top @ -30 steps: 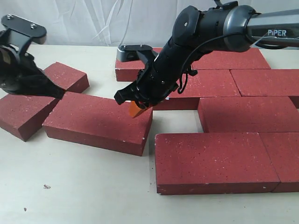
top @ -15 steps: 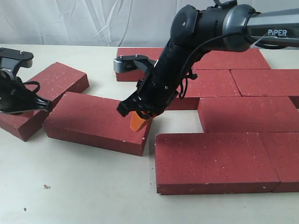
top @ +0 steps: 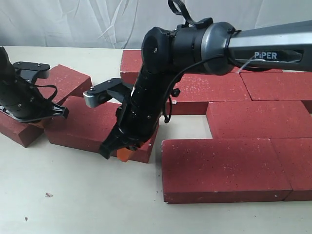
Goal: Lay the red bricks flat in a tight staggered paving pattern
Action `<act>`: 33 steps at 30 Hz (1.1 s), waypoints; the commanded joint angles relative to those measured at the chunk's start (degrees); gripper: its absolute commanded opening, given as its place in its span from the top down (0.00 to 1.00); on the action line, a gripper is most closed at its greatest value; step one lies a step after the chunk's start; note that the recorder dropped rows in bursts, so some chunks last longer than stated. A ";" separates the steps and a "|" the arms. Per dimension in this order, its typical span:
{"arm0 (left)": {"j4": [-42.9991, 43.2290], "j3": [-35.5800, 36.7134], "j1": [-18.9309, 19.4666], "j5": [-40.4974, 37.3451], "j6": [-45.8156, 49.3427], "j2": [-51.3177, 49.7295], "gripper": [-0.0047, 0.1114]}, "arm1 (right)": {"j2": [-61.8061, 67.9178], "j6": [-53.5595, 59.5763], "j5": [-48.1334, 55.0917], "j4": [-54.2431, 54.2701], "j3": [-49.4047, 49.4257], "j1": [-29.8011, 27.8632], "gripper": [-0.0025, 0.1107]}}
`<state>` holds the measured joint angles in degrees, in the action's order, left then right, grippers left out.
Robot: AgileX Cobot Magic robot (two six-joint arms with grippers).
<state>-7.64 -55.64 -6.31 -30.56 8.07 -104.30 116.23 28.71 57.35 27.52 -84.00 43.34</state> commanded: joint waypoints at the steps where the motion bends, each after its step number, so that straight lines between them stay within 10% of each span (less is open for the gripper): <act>1: -1.62 -0.47 0.04 1.32 0.06 -0.75 0.96 | -0.04 -7.55 -3.73 -6.50 0.37 0.04 0.98; 20: -21.38 -0.47 -0.06 0.76 18.77 -0.75 0.96 | 3.02 -15.72 -8.62 -13.47 0.37 0.04 0.98; 33: -18.02 -0.47 -0.06 -8.15 18.89 -0.75 0.96 | 3.02 -15.94 -7.66 -20.41 0.37 0.04 0.98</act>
<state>-25.90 -56.22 -5.83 -34.37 26.61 -105.07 119.54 12.78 49.64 10.74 -83.78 43.70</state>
